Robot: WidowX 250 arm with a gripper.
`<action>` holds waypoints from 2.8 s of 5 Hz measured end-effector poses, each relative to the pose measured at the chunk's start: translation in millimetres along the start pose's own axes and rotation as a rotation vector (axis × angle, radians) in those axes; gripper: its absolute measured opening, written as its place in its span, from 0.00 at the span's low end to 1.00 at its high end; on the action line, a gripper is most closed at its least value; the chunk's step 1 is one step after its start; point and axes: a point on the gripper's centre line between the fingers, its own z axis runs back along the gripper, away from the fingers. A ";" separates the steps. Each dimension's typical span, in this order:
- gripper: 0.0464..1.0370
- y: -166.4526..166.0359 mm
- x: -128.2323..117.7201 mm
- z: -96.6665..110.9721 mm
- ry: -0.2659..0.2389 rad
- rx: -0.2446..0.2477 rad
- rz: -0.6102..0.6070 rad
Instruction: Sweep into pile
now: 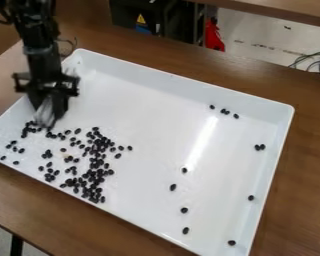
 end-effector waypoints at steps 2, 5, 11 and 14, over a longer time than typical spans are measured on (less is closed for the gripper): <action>0.32 -48.4 -19.0 36.5 -0.068 0.041 -0.050; 0.32 -166.3 -87.1 39.0 -0.076 -0.100 -0.233; 0.32 -149.3 -92.1 -13.7 0.000 -0.019 -0.142; 0.32 -29.2 -30.7 -14.1 -0.019 0.109 -0.030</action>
